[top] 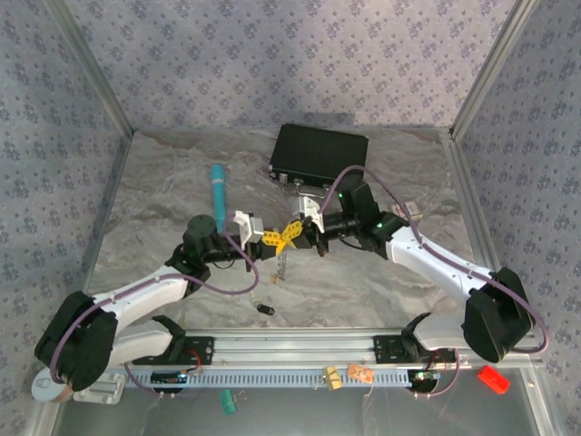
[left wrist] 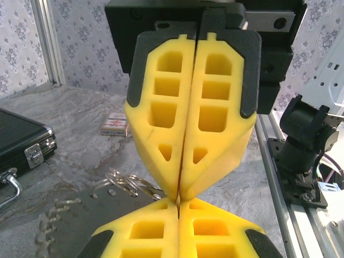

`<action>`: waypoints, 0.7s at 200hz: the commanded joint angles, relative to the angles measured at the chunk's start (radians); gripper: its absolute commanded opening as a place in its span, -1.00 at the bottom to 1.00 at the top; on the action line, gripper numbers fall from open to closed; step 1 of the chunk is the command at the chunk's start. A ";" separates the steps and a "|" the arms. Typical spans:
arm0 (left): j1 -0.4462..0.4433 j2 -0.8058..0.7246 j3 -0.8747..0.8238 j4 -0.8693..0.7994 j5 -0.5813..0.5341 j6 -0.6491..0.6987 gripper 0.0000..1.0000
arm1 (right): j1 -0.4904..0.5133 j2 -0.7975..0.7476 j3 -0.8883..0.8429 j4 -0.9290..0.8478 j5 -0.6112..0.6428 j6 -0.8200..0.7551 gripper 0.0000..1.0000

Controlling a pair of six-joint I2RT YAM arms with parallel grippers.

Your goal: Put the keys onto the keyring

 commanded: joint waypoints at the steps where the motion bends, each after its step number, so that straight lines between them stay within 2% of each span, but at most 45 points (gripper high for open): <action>1: -0.007 -0.010 0.017 -0.001 -0.018 0.024 -1.00 | -0.004 -0.038 0.000 0.002 0.050 -0.012 -0.41; 9: -0.007 -0.021 0.022 -0.042 -0.044 0.043 -1.00 | -0.021 -0.058 -0.003 -0.038 0.069 -0.033 -0.28; 19: -0.012 -0.039 0.041 -0.123 -0.078 0.085 -1.00 | -0.045 -0.083 0.005 -0.108 0.097 -0.071 -0.22; 44: -0.038 -0.070 0.103 -0.338 -0.176 0.215 -1.00 | -0.063 -0.117 0.070 -0.355 0.286 -0.223 -0.19; 61: -0.047 -0.071 0.137 -0.423 -0.206 0.260 -1.00 | -0.055 -0.118 0.095 -0.455 0.351 -0.279 -0.22; 95: -0.065 -0.037 0.220 -0.582 -0.221 0.318 -1.00 | -0.017 -0.123 0.073 -0.415 0.340 -0.287 -0.27; 140: -0.066 -0.011 0.274 -0.677 -0.180 0.323 -1.00 | 0.013 -0.075 0.061 -0.315 0.310 -0.268 -0.31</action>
